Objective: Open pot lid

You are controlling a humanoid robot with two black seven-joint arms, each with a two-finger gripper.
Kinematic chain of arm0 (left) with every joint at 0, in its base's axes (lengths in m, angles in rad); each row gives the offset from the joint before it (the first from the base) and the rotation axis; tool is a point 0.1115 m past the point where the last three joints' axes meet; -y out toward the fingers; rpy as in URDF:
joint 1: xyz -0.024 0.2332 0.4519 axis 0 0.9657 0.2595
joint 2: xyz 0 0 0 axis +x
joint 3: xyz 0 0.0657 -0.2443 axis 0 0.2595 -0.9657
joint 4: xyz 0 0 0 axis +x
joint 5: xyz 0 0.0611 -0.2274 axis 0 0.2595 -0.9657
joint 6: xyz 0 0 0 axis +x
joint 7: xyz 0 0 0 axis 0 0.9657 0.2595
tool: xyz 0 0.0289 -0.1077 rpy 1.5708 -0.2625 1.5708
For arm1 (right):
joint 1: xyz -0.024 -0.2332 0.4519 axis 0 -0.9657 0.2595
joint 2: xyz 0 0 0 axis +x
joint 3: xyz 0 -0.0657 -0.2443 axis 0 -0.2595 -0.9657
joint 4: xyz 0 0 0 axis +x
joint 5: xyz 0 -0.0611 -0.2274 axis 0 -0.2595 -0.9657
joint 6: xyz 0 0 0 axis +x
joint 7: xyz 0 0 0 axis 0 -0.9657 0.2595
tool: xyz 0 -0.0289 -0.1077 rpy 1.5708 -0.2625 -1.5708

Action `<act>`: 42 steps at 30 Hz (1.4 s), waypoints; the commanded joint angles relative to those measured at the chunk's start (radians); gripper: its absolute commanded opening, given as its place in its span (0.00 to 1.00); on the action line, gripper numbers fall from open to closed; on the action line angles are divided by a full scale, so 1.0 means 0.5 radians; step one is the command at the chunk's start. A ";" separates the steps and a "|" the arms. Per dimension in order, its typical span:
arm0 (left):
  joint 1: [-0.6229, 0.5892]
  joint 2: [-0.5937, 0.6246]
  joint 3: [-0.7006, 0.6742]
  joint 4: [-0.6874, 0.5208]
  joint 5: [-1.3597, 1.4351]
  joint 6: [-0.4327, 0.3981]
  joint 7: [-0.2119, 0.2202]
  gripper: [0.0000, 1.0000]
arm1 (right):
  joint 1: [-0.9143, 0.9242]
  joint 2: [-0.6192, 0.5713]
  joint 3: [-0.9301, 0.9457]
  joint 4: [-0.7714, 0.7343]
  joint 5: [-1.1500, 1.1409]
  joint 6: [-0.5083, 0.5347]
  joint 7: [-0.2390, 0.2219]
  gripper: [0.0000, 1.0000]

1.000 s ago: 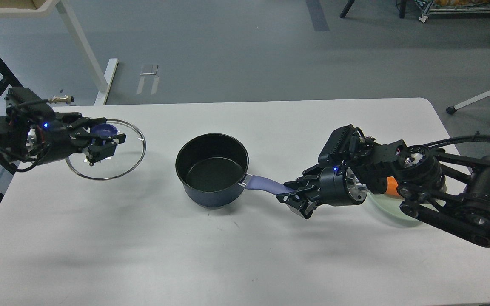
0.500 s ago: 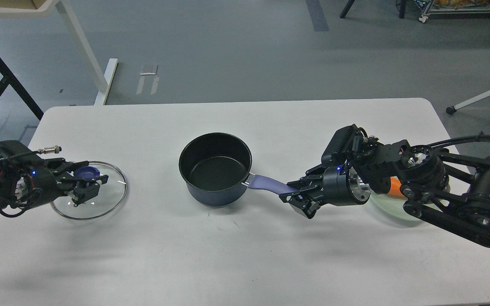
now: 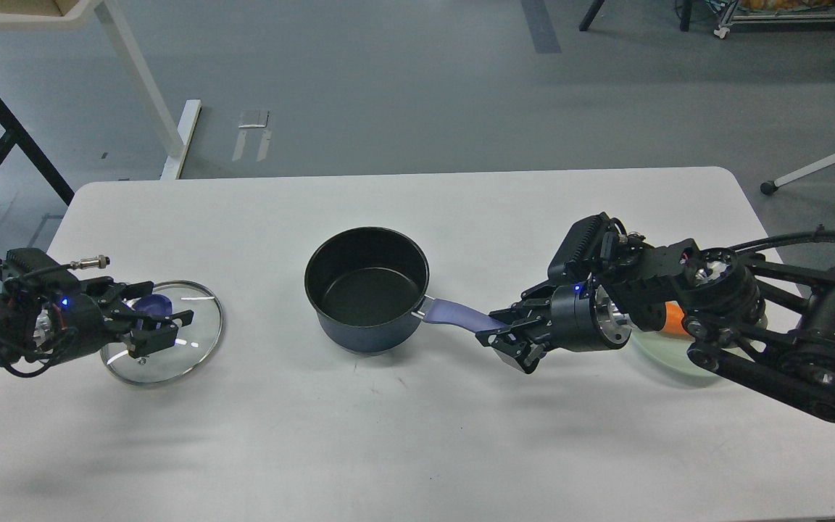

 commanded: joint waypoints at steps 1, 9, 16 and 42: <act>-0.008 0.009 -0.016 -0.001 -0.003 0.001 -0.002 0.89 | 0.003 -0.002 0.002 0.001 0.002 -0.001 0.002 0.64; -0.127 0.009 -0.099 -0.001 -0.796 -0.018 -0.002 0.99 | 0.009 -0.005 0.084 0.038 0.084 -0.004 0.002 0.93; -0.284 -0.006 -0.105 -0.004 -1.940 -0.110 -0.002 0.99 | 0.003 -0.002 0.553 -0.195 0.604 -0.013 0.005 0.98; -0.266 -0.466 -0.654 0.140 -3.435 -0.803 -0.002 1.00 | -0.255 0.013 1.054 -1.153 3.655 -0.108 0.005 1.00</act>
